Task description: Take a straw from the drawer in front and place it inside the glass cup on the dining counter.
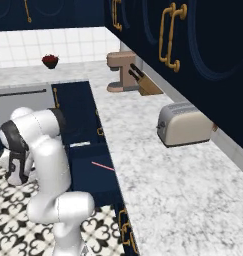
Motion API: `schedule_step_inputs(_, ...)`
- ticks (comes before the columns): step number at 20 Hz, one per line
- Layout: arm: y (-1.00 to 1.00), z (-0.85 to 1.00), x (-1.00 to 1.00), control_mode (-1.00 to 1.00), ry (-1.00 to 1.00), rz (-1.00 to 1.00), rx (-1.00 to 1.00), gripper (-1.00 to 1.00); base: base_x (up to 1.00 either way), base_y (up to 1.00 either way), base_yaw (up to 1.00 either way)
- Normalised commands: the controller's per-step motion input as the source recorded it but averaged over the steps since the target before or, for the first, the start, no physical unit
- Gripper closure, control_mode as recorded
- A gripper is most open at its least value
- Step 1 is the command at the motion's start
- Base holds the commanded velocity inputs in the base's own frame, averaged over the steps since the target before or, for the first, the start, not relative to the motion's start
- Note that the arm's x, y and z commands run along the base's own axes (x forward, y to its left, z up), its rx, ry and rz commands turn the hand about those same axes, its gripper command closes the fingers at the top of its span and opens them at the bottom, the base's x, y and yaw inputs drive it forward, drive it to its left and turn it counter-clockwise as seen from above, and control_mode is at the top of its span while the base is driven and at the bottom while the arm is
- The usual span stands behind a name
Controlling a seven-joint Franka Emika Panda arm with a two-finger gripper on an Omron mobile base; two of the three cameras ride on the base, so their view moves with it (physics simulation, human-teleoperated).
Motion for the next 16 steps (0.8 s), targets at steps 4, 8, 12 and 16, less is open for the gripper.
schedule_step_inputs(4, -0.15, 1.0, -0.48, -1.0, -0.1, 0.0, 0.31, -1.0, 0.0, 0.0, 0.0)
schedule_step_inputs(8, -0.51, 1.0, -0.14, -1.0, -0.09, -0.01, 0.31, -1.0, 0.0, 0.0, 0.0)
schedule_step_inputs(12, -0.59, 1.0, 0.31, -1.0, 0.0, -0.05, 0.22, -1.0, 0.0, 0.0, 0.0)
schedule_step_inputs(16, -0.5, 0.88, 0.71, -1.0, 0.08, -0.03, 0.09, -1.0, 0.0, 0.0, 0.0)
